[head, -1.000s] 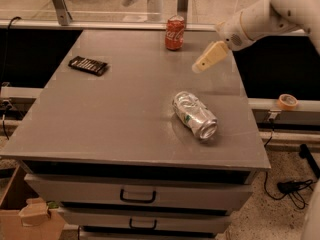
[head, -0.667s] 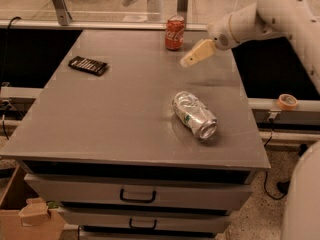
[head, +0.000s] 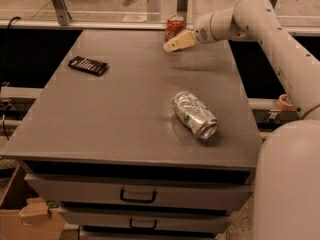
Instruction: Move coke can near 7up can
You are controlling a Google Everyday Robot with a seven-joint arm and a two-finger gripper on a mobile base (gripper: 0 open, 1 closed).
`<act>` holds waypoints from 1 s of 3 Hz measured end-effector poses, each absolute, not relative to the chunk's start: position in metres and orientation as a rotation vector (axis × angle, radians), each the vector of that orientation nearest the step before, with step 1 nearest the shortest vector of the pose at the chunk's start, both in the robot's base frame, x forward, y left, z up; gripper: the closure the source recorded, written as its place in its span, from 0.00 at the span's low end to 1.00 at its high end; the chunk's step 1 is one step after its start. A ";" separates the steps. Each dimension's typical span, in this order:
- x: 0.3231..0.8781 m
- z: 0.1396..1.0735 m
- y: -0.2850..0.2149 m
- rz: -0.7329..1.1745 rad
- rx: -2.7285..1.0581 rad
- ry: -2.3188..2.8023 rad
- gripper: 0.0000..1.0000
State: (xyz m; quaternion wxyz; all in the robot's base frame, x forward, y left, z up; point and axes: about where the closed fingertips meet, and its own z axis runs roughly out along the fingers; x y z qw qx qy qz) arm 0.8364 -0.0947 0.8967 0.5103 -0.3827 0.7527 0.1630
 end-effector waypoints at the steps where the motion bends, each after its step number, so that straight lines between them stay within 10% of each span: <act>1: 0.874 0.898 -0.091 0.384 -0.808 1.795 0.00; 3: 0.907 0.881 -0.075 0.468 -0.668 1.837 0.18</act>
Offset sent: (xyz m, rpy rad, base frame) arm 0.1041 0.0130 -0.0100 0.2025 0.0059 -0.2071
